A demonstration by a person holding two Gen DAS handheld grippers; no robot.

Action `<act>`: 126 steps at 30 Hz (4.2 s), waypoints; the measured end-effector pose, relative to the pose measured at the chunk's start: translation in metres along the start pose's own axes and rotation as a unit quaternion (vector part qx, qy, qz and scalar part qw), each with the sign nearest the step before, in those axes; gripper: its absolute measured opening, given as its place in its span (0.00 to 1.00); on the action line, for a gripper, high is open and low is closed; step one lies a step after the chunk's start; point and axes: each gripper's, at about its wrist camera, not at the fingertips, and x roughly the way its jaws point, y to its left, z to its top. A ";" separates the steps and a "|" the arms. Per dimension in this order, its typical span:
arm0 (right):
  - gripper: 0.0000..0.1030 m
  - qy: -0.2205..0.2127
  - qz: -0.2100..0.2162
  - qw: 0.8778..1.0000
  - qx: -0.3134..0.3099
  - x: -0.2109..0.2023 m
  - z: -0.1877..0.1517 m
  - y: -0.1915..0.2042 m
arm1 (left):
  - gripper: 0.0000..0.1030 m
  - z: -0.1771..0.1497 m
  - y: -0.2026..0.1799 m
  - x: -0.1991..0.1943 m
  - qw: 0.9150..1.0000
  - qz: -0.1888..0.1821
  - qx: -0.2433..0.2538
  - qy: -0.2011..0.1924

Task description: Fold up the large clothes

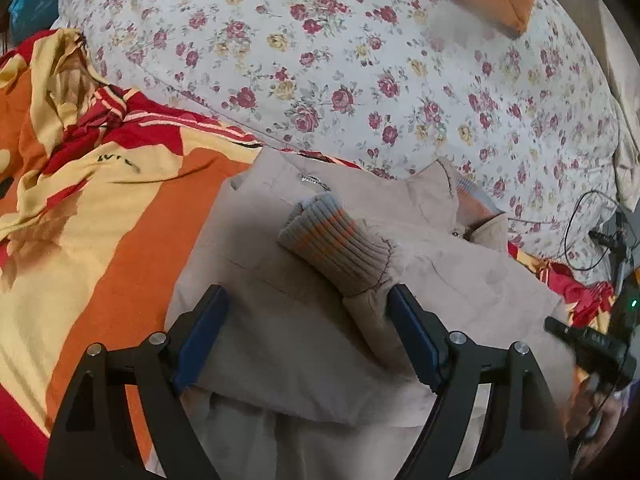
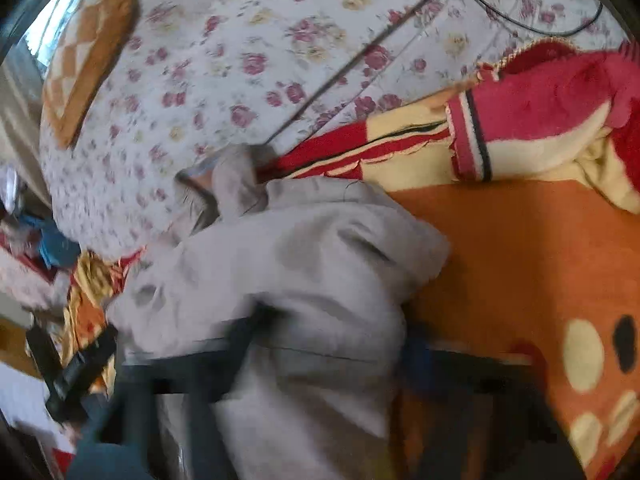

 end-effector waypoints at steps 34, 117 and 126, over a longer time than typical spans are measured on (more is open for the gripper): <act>0.18 -0.025 -0.137 0.986 -0.093 -0.037 -0.038 0.008 | 0.80 -0.013 -0.024 0.005 0.997 0.028 0.070 0.006; 0.71 0.044 -0.100 0.980 -0.164 -0.112 -0.199 0.019 | 0.85 -0.150 0.049 -0.137 0.986 0.107 0.129 0.006; 0.71 0.054 -0.112 0.976 -0.181 -0.097 -0.206 0.030 | 0.85 -0.161 0.045 -0.142 0.983 0.115 0.144 0.003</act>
